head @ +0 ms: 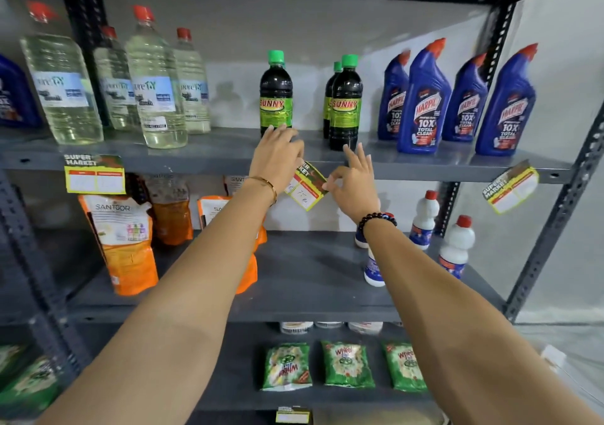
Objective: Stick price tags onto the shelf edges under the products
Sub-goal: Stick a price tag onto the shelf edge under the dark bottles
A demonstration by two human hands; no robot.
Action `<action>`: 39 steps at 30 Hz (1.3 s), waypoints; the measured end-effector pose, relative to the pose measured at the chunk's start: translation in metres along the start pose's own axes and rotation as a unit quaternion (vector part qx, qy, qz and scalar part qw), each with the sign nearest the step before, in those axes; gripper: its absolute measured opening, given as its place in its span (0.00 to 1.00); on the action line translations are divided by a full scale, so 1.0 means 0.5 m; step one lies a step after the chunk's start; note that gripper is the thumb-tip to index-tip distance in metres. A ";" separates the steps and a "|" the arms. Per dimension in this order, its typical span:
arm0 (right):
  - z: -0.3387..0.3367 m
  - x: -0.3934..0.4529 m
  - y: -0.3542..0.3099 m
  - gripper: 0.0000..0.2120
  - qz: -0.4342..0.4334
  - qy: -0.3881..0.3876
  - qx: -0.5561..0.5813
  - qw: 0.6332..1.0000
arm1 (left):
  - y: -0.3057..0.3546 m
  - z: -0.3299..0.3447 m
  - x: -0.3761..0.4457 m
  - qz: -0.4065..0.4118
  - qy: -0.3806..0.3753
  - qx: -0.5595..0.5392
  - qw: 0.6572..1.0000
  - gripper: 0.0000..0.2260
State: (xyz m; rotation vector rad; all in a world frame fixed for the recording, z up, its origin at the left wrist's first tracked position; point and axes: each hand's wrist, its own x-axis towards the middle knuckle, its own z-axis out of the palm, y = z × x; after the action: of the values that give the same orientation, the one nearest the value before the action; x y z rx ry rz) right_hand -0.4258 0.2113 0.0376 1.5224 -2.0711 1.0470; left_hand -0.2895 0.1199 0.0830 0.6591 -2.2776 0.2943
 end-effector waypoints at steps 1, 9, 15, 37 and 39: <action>-0.003 0.002 0.001 0.06 0.000 -0.010 0.000 1.000 | 0.002 -0.001 -0.002 0.002 0.001 -0.004 1.000 0.06; -0.039 0.007 0.005 0.05 -0.009 -0.032 0.024 0.999 | 0.003 0.011 -0.037 -0.059 -0.030 -0.088 0.994 0.05; -0.073 0.031 0.010 0.05 -0.009 -0.071 0.012 0.997 | 0.017 0.039 -0.047 -0.104 -0.022 -0.113 0.988 0.05; -0.061 0.055 -0.008 0.07 0.076 -0.014 0.034 0.996 | 0.025 0.035 -0.014 -0.158 0.011 -0.079 0.984 0.08; -0.058 0.057 -0.008 0.11 0.083 -0.006 0.043 0.996 | 0.025 0.034 -0.012 -0.164 0.003 -0.082 0.983 0.13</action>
State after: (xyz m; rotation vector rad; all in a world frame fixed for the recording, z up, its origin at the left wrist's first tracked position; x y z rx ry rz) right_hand -0.4360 0.2135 0.0769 1.4168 -2.2186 1.2052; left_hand -0.3027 0.1261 0.0667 0.9277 -2.1164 -0.0483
